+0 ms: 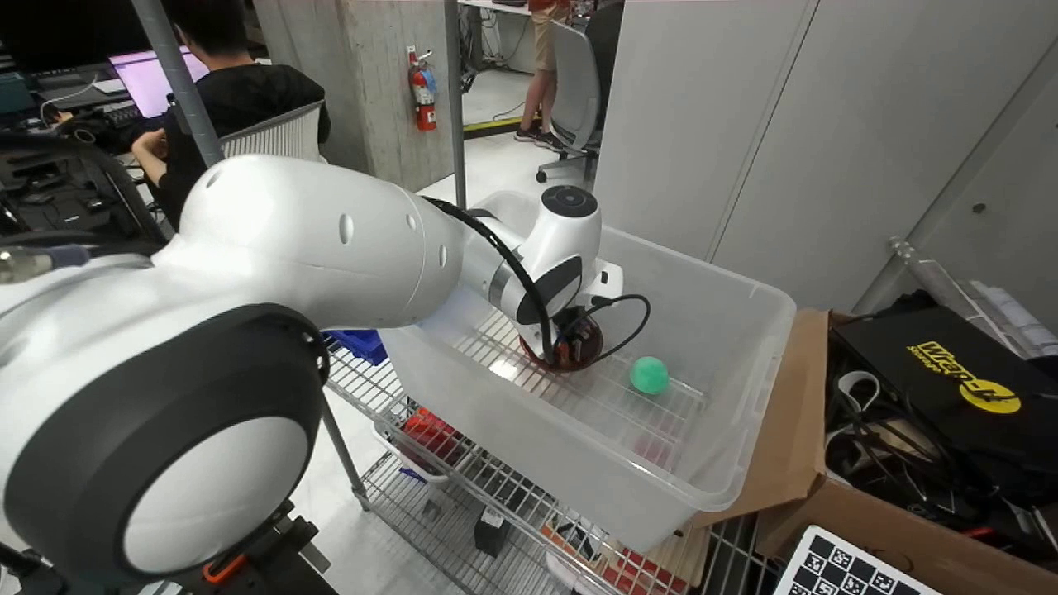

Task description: Remove the cube from the red bowl that is in the bucket and put the cube in the bucket

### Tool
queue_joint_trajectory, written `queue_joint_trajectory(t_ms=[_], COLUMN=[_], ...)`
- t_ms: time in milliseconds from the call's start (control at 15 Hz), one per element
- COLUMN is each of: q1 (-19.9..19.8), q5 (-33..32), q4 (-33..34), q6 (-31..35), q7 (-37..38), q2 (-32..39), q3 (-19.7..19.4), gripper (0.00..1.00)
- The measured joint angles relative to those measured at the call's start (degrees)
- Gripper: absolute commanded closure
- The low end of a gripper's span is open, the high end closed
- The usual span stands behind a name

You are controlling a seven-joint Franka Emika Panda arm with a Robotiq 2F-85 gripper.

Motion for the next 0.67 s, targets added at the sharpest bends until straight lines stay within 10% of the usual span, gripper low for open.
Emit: queue_joint_trajectory(t_ms=[533, 667], q1=[-0.1, 0.0], q5=[-2.1, -2.3], q4=[8.6, 10.0], q6=[-6.2, -6.6], q7=[1.1, 1.1], q2=[4.2, 5.0], q3=[-1.1, -1.0], gripper=[1.00, 1.00])
